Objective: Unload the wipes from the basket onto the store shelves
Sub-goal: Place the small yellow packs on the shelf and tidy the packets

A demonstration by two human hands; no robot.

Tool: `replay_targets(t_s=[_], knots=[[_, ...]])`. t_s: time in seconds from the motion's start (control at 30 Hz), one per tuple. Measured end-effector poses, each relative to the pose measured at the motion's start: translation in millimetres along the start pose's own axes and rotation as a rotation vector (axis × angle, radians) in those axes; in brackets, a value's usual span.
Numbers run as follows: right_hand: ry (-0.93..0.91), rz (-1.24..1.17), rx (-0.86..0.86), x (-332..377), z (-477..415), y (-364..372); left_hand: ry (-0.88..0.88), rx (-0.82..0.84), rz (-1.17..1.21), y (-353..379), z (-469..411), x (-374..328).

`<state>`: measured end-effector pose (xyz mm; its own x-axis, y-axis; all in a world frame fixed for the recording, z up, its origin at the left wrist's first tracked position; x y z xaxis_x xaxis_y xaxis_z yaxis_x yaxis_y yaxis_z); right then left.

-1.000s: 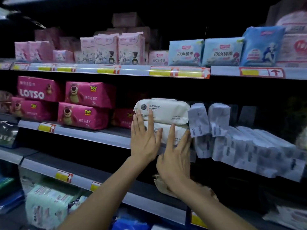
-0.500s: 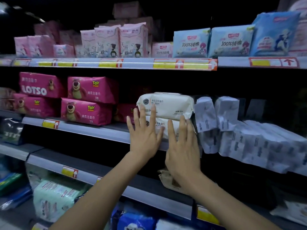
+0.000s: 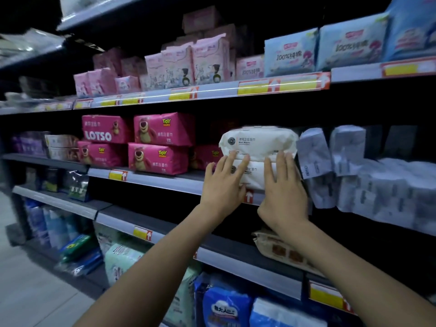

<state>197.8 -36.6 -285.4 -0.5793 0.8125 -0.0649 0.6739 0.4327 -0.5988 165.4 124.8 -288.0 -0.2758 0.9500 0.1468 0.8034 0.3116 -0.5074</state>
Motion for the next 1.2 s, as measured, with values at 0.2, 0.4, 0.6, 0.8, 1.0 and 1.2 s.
replay_targets(t_s=[0.2,0.4,0.6,0.8,1.0,1.2], knots=[[0.019,-0.119,0.070,0,-6,-21,-0.011,0.180,-0.051,-21,-11,-8],[0.064,-0.314,0.109,-1,0,-43,-0.040,0.252,-0.070,-46,-12,-16],[0.085,-0.519,0.065,-25,27,-82,-0.055,0.142,0.071,-74,2,-38],[0.051,-0.602,-0.211,-78,48,-117,-0.020,-0.022,0.232,-91,14,-92],[0.080,-0.383,-0.411,-152,72,-127,0.061,-0.151,0.225,-89,20,-170],[0.278,-0.209,-0.438,-218,95,-115,0.105,-0.161,0.237,-71,20,-238]])
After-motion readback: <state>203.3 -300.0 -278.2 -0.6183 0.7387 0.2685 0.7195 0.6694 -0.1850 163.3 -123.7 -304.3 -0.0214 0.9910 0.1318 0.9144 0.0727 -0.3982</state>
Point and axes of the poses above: each hand's wrist, its own z-axis away from the middle knuckle, its own y-axis out of the palm, x = y × z, the point moved 2 cm from there along -z, towards the middle knuckle, and after that the axes turned 12 degrees about -x, right-handed, at the moved point
